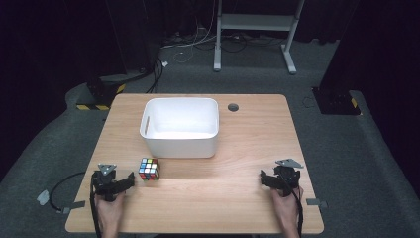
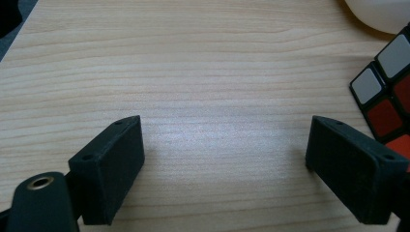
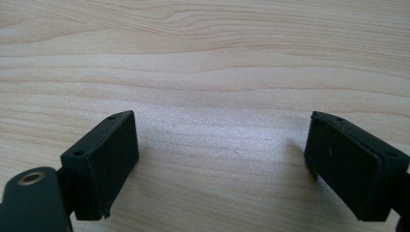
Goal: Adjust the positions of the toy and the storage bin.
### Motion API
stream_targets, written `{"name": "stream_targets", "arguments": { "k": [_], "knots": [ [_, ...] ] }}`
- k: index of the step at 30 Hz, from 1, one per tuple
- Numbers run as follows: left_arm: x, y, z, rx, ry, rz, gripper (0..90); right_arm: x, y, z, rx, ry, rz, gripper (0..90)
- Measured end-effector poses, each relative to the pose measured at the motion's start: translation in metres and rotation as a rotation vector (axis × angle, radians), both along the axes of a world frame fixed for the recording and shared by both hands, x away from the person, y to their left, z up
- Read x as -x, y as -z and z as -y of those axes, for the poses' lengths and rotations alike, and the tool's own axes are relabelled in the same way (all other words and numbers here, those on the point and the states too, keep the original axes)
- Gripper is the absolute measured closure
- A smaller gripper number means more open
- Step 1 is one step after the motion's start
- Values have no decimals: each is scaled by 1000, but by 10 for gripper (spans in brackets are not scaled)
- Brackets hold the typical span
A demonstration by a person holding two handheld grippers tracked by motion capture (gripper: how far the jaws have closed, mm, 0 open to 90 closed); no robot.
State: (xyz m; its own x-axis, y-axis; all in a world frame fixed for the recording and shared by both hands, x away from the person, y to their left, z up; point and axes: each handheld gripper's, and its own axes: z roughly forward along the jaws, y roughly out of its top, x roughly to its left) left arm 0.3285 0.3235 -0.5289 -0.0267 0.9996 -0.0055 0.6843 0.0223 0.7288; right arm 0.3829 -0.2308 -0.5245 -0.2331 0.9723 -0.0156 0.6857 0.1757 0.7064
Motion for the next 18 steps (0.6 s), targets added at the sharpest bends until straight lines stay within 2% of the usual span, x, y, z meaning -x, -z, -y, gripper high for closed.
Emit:
{"name": "stream_targets", "arguments": {
  "k": [18],
  "knots": [
    [0, 0, 1, 1, -4, -4, 134, -1, 0, 0, 2, -7, 3, 124]
  ]
}}
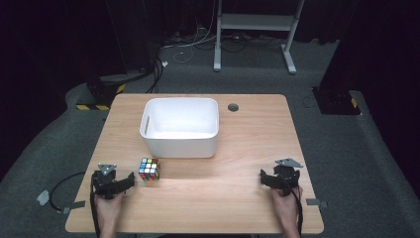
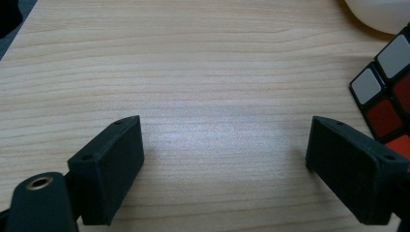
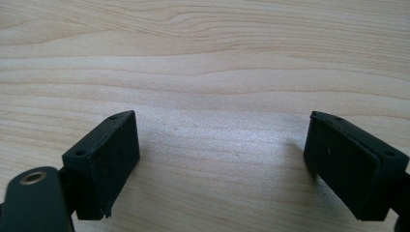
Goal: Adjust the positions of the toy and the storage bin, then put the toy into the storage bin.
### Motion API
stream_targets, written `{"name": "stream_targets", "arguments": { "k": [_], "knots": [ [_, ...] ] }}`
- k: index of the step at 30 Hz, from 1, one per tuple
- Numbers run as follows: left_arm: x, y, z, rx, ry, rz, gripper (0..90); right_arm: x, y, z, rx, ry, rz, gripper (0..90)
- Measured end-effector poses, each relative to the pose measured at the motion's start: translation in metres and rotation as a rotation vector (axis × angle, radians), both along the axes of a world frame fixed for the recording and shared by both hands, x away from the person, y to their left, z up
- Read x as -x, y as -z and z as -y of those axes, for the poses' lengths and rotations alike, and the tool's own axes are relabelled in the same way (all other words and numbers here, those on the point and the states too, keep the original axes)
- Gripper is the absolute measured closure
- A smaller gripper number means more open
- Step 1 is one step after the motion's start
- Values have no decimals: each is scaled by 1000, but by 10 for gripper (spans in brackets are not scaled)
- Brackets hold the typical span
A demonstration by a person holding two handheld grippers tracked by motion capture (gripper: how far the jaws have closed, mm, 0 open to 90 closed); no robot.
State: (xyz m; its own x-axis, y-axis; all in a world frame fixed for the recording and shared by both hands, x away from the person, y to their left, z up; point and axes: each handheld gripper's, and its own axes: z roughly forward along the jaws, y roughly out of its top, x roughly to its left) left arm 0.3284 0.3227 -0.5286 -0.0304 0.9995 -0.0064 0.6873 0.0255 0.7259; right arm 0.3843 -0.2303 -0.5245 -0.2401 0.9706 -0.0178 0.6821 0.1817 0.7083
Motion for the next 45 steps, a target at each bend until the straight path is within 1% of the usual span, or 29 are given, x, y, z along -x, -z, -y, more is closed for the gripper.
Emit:
{"name": "stream_targets", "arguments": {
  "k": [3, 4, 8, 13, 16, 19, 24, 28, 32, 34, 35, 37, 39, 45],
  "knots": [
    [1, 0, 1, 8, 7, 3, 127, 0, 0, 0, 1, -2, 1, 126],
    [1, -1, 2, 10, 15, -2, 127, 0, 0, 0, 0, -2, 1, 127],
    [3, -2, 4, 33, 35, 0, 121, 0, 0, 0, -1, -4, 1, 133],
    [4, -4, 8, 29, 51, 12, 119, 0, 0, 0, -2, -6, 2, 135],
    [6, -5, 9, 37, 54, 19, 117, 0, 0, 0, -2, -7, 2, 135],
    [7, -5, 9, 52, 62, 14, 115, 0, 0, -1, -2, -9, 1, 137],
    [9, -6, 11, 53, 78, 10, 113, 0, 0, -1, -2, -9, 1, 137],
    [13, -7, 13, 55, 86, 18, 113, 0, 0, -1, -2, -9, 1, 137],
    [17, -11, 15, 50, 107, 35, 113, 0, 0, -1, -2, -12, 3, 142],
    [19, -11, 16, 53, 119, 36, 112, 0, 0, -1, -2, -13, 3, 144],
    [20, -12, 15, 55, 125, 35, 110, 0, 0, -1, -2, -13, 3, 144],
    [23, -14, 15, 77, 131, 41, 108, 0, 0, -1, -2, -13, 3, 144],
    [26, -16, 15, 88, 142, 50, 106, 0, 0, -1, -2, -13, 4, 145],
    [32, -19, 17, 84, 156, 60, 103, 0, 0, -1, -2, -13, 4, 145]
  ]
}}
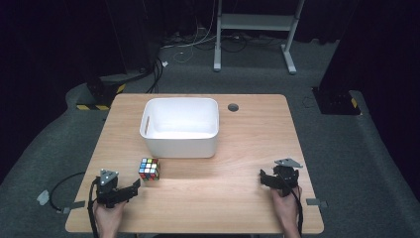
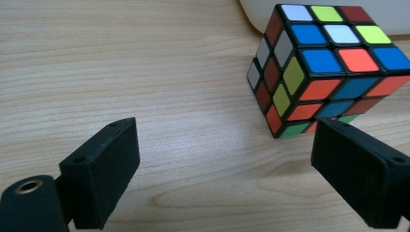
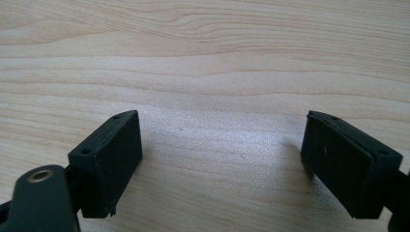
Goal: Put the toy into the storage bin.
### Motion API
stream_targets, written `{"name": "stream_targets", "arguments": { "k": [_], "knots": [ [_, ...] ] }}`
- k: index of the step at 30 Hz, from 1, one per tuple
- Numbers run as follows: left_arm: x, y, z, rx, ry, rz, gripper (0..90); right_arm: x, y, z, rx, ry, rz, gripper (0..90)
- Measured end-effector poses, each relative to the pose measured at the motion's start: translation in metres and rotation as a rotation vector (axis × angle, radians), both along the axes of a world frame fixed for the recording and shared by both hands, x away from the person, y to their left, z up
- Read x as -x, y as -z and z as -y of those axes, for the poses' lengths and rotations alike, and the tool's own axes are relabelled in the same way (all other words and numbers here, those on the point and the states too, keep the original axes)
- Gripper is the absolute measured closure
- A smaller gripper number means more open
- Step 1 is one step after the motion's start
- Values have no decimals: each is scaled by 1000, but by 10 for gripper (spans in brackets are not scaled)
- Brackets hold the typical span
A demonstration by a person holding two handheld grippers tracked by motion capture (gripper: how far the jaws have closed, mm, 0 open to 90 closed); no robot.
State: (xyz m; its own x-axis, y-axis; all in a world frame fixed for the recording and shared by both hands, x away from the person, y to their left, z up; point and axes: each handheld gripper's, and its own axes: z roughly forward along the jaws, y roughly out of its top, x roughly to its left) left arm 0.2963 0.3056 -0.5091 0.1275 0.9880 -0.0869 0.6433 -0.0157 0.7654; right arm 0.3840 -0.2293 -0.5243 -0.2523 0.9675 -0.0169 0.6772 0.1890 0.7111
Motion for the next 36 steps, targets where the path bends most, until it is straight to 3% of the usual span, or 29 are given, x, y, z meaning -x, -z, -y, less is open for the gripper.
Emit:
{"name": "stream_targets", "arguments": {
  "k": [19, 36],
  "knots": [
    [8, -9, 14, 13, 66, 17, 81, 0, 0, 0, 1, -4, 1, 146],
    [-8, -12, 37, 28, 130, 12, 76, 0, 0, -1, 5, -14, 3, 149]
  ]
}}
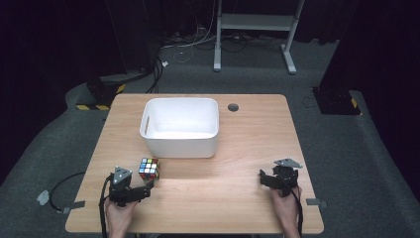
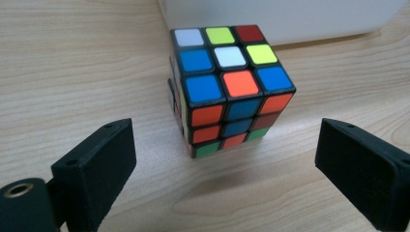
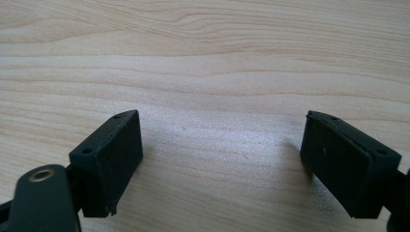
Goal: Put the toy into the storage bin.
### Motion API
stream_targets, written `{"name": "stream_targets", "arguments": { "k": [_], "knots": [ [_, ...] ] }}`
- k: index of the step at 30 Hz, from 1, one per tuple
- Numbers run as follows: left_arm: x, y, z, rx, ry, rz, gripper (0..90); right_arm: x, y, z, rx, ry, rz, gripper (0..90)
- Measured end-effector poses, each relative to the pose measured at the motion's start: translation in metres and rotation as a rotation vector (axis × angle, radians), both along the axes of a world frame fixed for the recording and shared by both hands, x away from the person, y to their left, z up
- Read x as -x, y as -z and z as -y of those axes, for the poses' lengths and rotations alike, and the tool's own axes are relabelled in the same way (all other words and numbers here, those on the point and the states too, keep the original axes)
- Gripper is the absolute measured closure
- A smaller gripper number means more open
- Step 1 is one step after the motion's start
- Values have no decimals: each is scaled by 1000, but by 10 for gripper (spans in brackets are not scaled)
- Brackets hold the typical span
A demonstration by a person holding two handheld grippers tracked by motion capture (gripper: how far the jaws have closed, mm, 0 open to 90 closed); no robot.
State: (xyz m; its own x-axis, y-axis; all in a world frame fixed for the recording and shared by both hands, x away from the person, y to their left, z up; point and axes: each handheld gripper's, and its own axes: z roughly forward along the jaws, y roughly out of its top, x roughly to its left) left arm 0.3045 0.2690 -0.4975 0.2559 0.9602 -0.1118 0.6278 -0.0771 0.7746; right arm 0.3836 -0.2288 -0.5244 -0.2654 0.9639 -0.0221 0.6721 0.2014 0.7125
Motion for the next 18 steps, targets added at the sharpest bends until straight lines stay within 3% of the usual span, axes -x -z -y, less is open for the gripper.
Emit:
{"name": "stream_targets", "arguments": {
  "k": [18],
  "knots": [
    [-18, -5, 12, -8, 14, 6, 72, 0, 0, 0, 0, -3, 0, 149]
  ]
}}
